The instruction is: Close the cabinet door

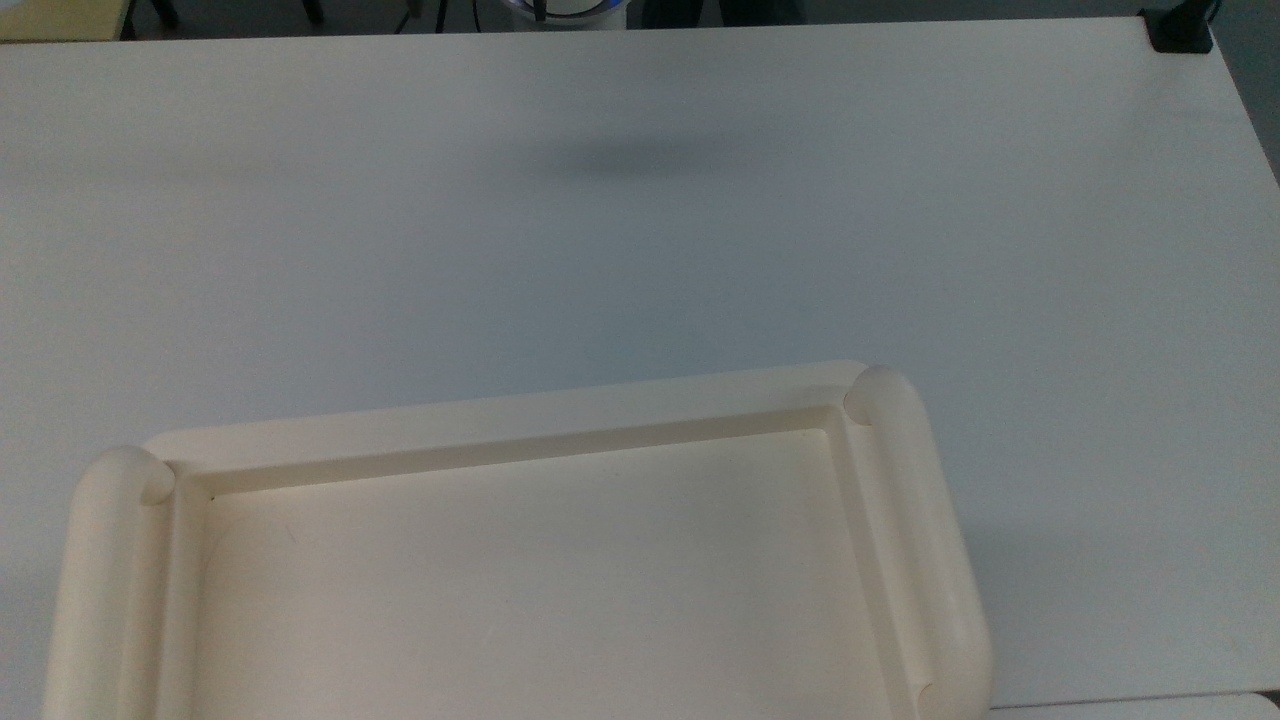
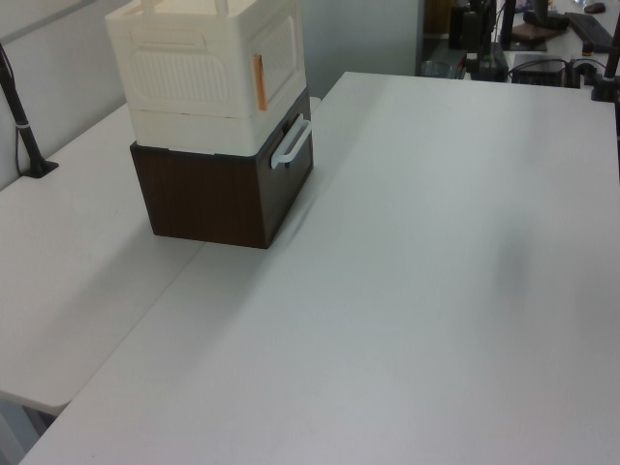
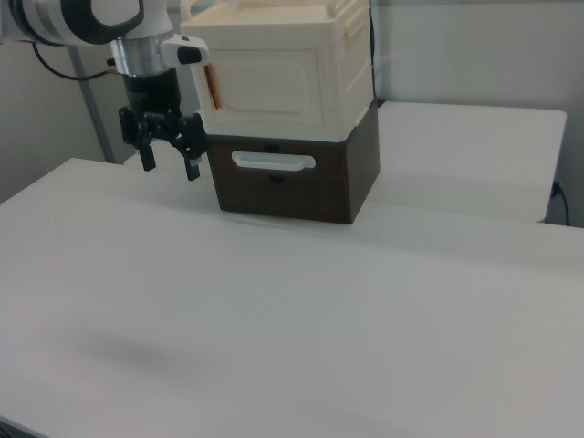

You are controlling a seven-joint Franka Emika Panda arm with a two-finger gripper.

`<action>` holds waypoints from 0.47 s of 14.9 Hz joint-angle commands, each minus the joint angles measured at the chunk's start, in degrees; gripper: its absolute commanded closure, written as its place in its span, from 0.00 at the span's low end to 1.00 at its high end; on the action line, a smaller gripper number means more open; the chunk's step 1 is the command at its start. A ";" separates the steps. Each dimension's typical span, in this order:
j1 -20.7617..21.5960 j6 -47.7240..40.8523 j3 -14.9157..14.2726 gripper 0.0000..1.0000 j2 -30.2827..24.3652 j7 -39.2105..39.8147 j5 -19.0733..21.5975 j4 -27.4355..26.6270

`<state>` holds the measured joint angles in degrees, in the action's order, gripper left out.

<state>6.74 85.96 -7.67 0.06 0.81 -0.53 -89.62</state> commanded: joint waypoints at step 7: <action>-2.09 -1.76 -0.42 0.00 -0.33 -1.87 -2.11 0.41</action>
<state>4.56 85.88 -7.74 0.06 0.11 -1.58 -89.59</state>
